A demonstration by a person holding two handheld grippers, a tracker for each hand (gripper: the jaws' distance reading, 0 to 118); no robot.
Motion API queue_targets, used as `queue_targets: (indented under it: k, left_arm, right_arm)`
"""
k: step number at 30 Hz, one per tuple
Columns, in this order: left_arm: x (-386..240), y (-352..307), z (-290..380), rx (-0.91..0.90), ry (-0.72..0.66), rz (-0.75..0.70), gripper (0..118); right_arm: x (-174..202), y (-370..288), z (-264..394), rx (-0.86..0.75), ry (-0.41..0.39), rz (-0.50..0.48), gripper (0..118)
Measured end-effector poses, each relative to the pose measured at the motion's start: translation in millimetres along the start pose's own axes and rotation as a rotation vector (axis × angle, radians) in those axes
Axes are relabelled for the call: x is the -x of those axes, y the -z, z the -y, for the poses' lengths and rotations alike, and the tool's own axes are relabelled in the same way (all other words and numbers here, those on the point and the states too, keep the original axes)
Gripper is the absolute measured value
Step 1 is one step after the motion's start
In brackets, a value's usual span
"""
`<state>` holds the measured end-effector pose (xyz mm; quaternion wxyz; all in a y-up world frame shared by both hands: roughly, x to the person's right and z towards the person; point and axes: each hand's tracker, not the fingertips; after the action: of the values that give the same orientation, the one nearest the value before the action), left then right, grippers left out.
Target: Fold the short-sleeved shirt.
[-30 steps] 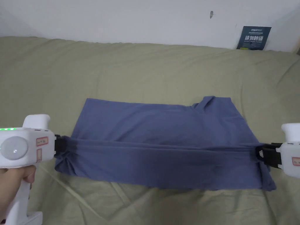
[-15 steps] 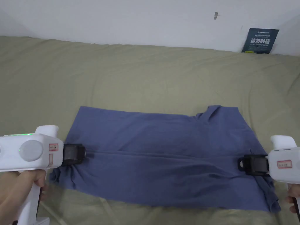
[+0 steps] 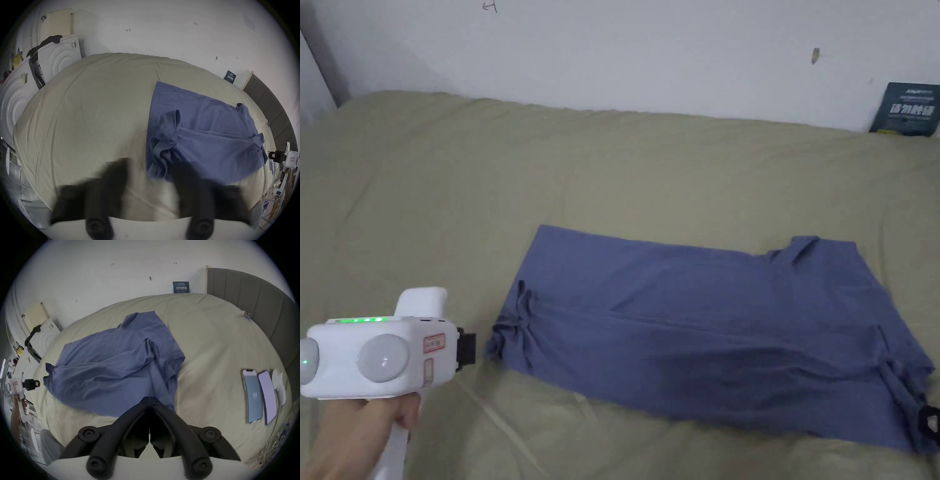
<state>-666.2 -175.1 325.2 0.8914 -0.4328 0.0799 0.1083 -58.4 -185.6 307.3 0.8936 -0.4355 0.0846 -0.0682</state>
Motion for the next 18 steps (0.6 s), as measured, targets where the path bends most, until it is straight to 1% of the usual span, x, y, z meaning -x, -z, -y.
queue_targets:
  k: [1,4,5,6,7,8,9,10,11,13,14,15,16,17,18]
  left_arm:
    - [0.9,0.1,2.0,0.007,0.003,0.008,0]
    - [-0.6,0.7,4.6,0.006,0.012,0.010,0]
    - [0.5,1.4,3.2,0.000,-0.011,0.026,18]
    - [2.1,2.9,-0.6,0.003,-0.037,0.049,82]
    - [2.3,7.1,-4.6,0.011,-0.034,0.033,118]
    - [-4.0,18.2,-5.3,0.052,-0.014,0.010,116]
    - [-7.5,17.0,-9.0,-0.062,-0.048,0.055,115]
    - [-8.6,19.3,-12.6,-0.020,0.033,0.019,115]
    - [-10.6,26.1,-16.3,0.033,-0.004,0.005,115]
    - [-21.0,54.3,-7.3,0.041,-0.018,0.011,115]
    - [-23.2,62.1,-6.7,0.052,-0.017,0.016,115]
    - [-25.9,69.5,-5.3,0.067,-0.008,0.010,114]
    - [-29.4,57.4,-9.8,0.076,-0.001,-0.006,111]
    - [-31.8,55.5,-9.8,0.081,0.004,-0.020,101]
    - [-30.4,52.0,-8.9,0.084,0.011,-0.015,67]
  right_arm:
    - [2.3,-2.6,3.8,-0.003,0.009,-0.004,0]
    - [14.7,-8.6,8.3,-0.004,-0.018,0.017,0]
    - [17.0,-10.2,8.9,-0.003,-0.021,0.015,0]
    - [17.2,-10.2,7.3,0.002,-0.020,0.013,0]
    - [18.2,-10.3,6.7,0.005,-0.020,0.011,0]
    - [19.8,-10.2,6.4,0.010,-0.023,0.010,0]
    - [21.5,-10.1,6.3,0.013,-0.026,0.012,0]
    - [17.6,-6.8,4.7,0.018,-0.029,0.015,0]
    - [16.6,-5.7,4.4,0.022,-0.033,0.017,0]
    - [16.7,-4.0,4.3,0.029,-0.036,0.026,0]
    - [-0.1,8.1,7.0,0.033,-0.024,0.035,0]
    - [-3.5,10.5,7.1,0.037,-0.020,0.038,0]
    - [-4.9,11.4,7.0,0.040,-0.017,0.040,0]
    - [-6.5,11.9,6.7,0.045,-0.017,0.040,0]
    - [-7.3,13.5,5.6,0.046,-0.017,0.042,0]
